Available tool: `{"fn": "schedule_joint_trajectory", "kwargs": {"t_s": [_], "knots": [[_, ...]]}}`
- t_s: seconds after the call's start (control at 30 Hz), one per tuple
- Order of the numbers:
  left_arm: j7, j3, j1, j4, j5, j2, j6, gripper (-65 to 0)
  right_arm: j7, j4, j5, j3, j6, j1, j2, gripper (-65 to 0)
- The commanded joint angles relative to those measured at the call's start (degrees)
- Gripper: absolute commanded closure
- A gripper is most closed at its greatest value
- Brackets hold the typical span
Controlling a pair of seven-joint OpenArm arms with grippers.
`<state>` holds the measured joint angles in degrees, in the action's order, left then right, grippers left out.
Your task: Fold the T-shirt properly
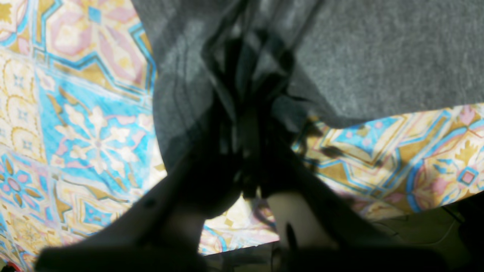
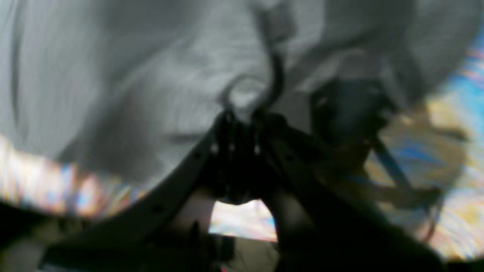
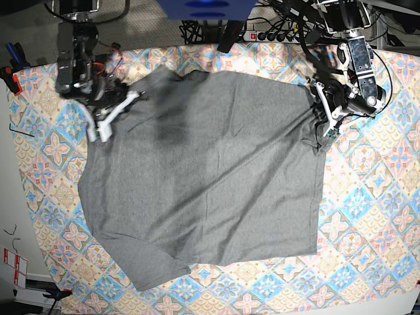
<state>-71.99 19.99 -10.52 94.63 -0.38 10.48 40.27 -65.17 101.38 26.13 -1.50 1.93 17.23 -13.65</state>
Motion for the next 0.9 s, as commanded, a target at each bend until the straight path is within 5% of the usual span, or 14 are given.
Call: {"fn": "schedule_joint_trajectory", "kwargs": {"t_s": [0.0,0.47,0.7,0.87], "knots": [[0.1,0.2,-0.6,1.3,-0.1,0.5,-0.3,-2.1,0.2,1.1,-0.2,-2.2,-0.6,0.2,-0.8,-0.7],[0.4,0.2,-10.6,7.3,-0.8,0.4,-0.3,-2.1,-6.5,6.6,-0.3,-16.7,-0.5,2.0,-1.3,-0.7],[0.3,0.3,-12.4,11.5,-0.1,-0.7,-0.3,-2.1,-6.7,6.6,-0.2,-16.0,-0.5,2.2,-1.2,-1.0],[0.2,0.2,-11.6,11.3,0.0,-0.9,-0.3,-2.1,-9.6,6.6,-0.3,-6.8,-0.5,1.8,-1.3,-1.1]]}}
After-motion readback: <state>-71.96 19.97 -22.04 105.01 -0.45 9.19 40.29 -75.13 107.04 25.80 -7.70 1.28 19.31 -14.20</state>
